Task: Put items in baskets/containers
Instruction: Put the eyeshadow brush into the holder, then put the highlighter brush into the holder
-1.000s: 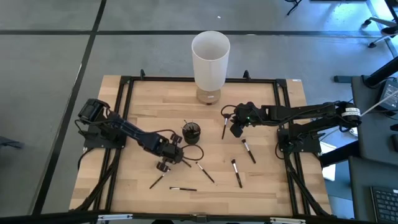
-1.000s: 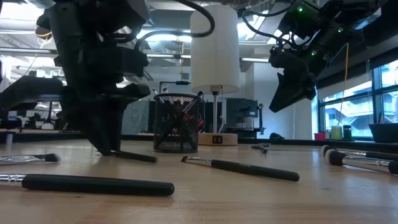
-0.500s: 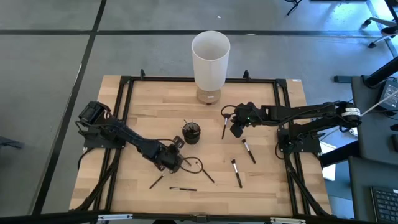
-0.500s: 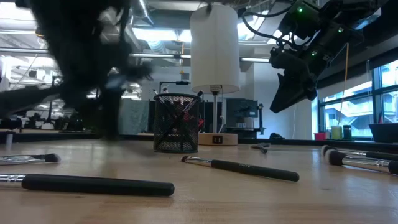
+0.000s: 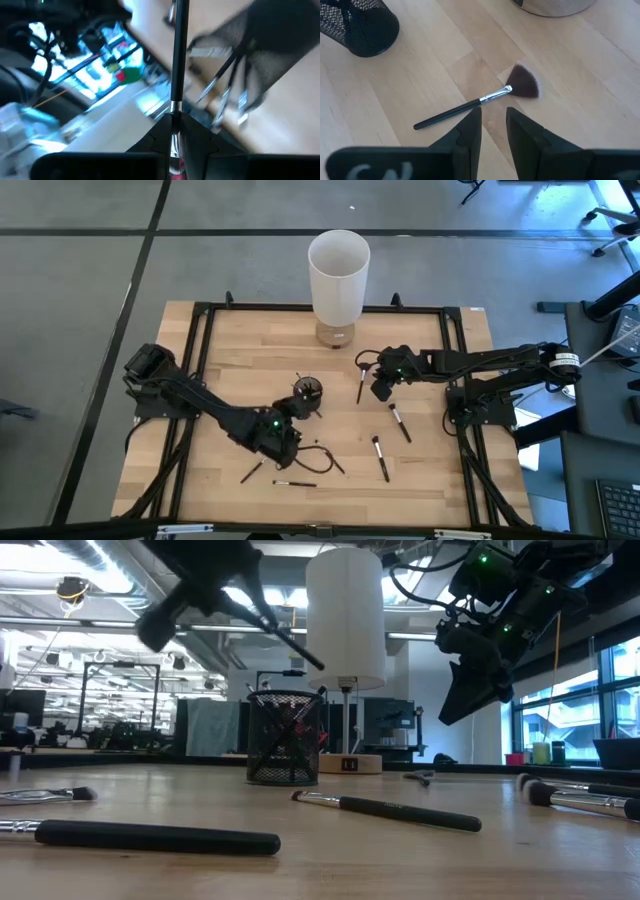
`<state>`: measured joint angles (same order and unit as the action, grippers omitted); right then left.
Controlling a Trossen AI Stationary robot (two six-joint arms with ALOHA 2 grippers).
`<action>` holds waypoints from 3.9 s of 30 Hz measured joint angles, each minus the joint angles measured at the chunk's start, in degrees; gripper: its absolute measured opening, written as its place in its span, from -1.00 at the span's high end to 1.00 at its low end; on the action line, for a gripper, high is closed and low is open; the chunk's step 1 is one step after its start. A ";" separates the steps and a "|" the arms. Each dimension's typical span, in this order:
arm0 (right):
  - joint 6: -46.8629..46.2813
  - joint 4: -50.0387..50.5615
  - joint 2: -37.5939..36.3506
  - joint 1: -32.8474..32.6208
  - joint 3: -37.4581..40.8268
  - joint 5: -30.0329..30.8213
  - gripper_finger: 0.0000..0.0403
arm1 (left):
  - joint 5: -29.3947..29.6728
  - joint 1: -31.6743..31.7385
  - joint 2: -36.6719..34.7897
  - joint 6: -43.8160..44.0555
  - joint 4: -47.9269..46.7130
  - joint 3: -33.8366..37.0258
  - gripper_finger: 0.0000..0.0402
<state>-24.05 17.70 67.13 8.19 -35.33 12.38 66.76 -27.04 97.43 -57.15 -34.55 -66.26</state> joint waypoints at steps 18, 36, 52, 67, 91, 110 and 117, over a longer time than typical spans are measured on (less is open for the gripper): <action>0.72 0.00 0.00 0.00 0.00 0.02 0.55 | 1.84 9.24 -0.09 -10.07 -9.33 0.02 0.87; 0.54 0.00 0.00 0.00 0.02 0.02 0.55 | -0.39 9.15 -0.13 -11.54 -9.11 0.02 0.53; -3.10 -3.32 0.00 -0.02 0.07 0.58 0.55 | -8.48 9.37 -0.20 39.40 -9.19 0.02 0.38; -29.74 -4.90 2.86 0.96 -0.22 4.08 0.55 | -17.44 7.40 -6.85 66.31 -16.70 0.02 0.47; -27.15 22.10 24.72 8.40 -23.40 -11.70 0.25 | -23.34 10.38 -33.13 80.00 32.91 39.12 0.30; -27.61 26.49 42.81 9.32 -31.76 -20.90 0.33 | -22.95 7.39 -33.33 79.52 43.43 47.16 0.30; -26.32 29.88 43.27 8.04 -31.67 -20.22 0.76 | -22.49 6.40 -33.33 79.50 43.41 47.16 0.33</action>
<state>-50.37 47.58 110.40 16.22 -67.00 -7.84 44.27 -20.64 64.10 22.35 8.86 -19.09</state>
